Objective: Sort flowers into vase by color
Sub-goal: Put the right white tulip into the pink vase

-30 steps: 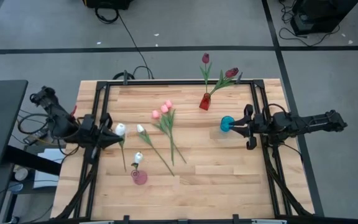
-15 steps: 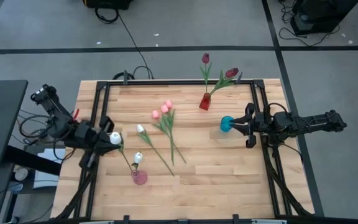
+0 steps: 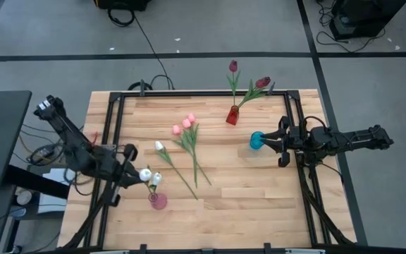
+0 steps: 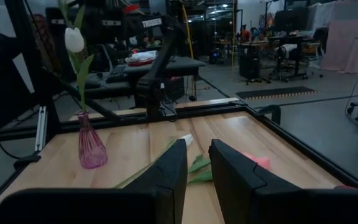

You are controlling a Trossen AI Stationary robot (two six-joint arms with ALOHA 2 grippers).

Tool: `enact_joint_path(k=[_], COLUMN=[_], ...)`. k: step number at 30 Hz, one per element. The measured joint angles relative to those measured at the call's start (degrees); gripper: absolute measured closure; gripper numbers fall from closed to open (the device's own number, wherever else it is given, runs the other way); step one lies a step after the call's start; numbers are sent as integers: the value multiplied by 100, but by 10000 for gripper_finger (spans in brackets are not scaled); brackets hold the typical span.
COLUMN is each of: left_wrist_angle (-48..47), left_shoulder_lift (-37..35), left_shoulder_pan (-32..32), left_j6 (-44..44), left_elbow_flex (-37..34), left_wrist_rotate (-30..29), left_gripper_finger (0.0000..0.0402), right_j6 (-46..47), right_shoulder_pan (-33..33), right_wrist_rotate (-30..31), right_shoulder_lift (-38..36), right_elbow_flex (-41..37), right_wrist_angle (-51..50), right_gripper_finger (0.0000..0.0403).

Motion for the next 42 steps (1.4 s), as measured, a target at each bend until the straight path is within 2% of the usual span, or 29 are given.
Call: enact_joint_path(k=[11, 15, 19, 27, 37, 42], left_wrist_angle=[-1172, -1766, -2212, -2902, -2660, -2865], left_shoulder_lift=[265, 231, 216, 196, 71, -117], left_shoulder_pan=[-1, -67, -72, -70, -70, -73], left_j6=[-725, -1137, -1741, -2843, -3034, -3148], left_elbow_flex=[0, 0, 0, 2, 9, 21], left_wrist_rotate=[-141, 382, 764, 689, 851, 1301], left_gripper_finger=[312, 286, 281, 274, 234, 201], right_j6=[0, 0, 0, 0, -17, -110], right_shoulder_pan=[0, 0, 0, 0, -4, -149], right_wrist_rotate=[0, 0, 0, 0, 6, 128], right_shoulder_lift=[0, 0, 0, 2, 2, 2], right_elbow_flex=[0, 0, 0, 0, 0, 0], right_wrist_angle=[6, 6, 6, 8, 8, 7], right_gripper_finger=[318, 318, 318, 318, 318, 318])
